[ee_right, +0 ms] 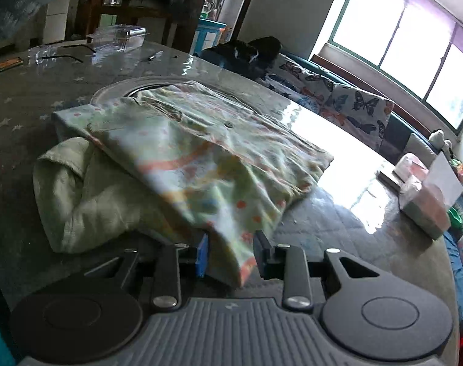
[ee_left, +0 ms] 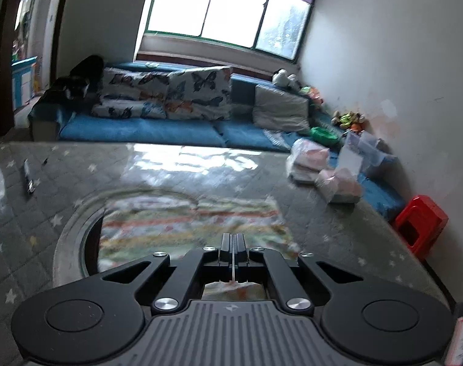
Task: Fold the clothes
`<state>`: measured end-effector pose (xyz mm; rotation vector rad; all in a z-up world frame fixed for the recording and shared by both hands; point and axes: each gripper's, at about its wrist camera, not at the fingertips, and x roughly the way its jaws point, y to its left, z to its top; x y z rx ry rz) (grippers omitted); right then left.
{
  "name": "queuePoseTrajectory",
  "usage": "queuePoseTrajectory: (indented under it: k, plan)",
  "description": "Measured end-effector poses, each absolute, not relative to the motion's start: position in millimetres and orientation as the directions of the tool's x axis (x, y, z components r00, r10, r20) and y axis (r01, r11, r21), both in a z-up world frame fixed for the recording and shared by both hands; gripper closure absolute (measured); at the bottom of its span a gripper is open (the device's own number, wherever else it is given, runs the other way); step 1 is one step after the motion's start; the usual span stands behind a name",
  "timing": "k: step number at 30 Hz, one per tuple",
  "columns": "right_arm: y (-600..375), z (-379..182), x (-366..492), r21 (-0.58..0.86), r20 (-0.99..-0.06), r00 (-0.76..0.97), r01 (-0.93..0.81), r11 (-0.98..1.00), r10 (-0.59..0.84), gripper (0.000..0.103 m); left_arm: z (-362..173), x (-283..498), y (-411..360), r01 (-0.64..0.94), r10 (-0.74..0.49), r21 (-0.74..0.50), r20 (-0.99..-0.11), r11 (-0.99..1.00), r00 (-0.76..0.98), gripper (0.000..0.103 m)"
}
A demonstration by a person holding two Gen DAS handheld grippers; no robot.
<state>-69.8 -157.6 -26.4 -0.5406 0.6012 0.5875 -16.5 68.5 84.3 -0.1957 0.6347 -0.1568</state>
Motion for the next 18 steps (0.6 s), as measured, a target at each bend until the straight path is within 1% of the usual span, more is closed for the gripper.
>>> queuePoseTrajectory:
  k: [3, 5, 9, 11, 13, 15, 17, 18]
  plan:
    - [-164.0, -27.8, -68.9, -0.292, -0.655, 0.679, -0.631, 0.718, 0.33, 0.077, 63.5, -18.3, 79.7, 0.033, -0.163, -0.215, -0.621, 0.976, 0.767, 0.101]
    - [-168.2, -28.7, -67.8, -0.289, -0.657, 0.682, -0.622, 0.728, 0.321, 0.077, 45.6, -21.2, 86.9, 0.002, -0.13, -0.192, -0.658, 0.981, 0.742, 0.098]
    - [-173.8, -27.9, -64.6, -0.272, -0.659, 0.685, -0.601, 0.752, 0.309, 0.077, 13.0, -26.8, 97.3, -0.055, -0.098, -0.186, -0.722, 0.981, 0.685, 0.083]
    - [-177.8, -28.6, -62.2, -0.257, -0.663, 0.687, -0.582, 0.771, 0.297, 0.077, 3.4, -28.6, 99.3, -0.067, -0.093, -0.186, -0.732, 0.98, 0.675, 0.082]
    - [-182.5, -30.1, -59.1, -0.244, -0.669, 0.689, -0.559, 0.793, 0.279, 0.077, -4.6, -29.3, 97.6, -0.069, -0.071, -0.157, -0.739, 0.985, 0.67, 0.082]
    - [-187.7, -30.7, -56.8, -0.225, -0.679, 0.681, -0.548, 0.805, 0.274, 0.071, -11.9, -29.1, 97.4, -0.066, -0.062, -0.139, -0.749, 0.988, 0.659, 0.081]
    - [-191.7, -28.3, -56.2, -0.211, -0.686, 0.67, -0.554, 0.805, 0.282, 0.069, -16.8, -29.1, 97.4, -0.061, -0.05, -0.118, -0.756, 0.991, 0.653, 0.081]
    - [-193.4, -25.8, -56.6, -0.204, -0.69, 0.664, -0.562, 0.802, 0.29, 0.069, -18.4, -29.3, 97.7, -0.057, -0.045, -0.109, -0.757, 0.992, 0.652, 0.077]
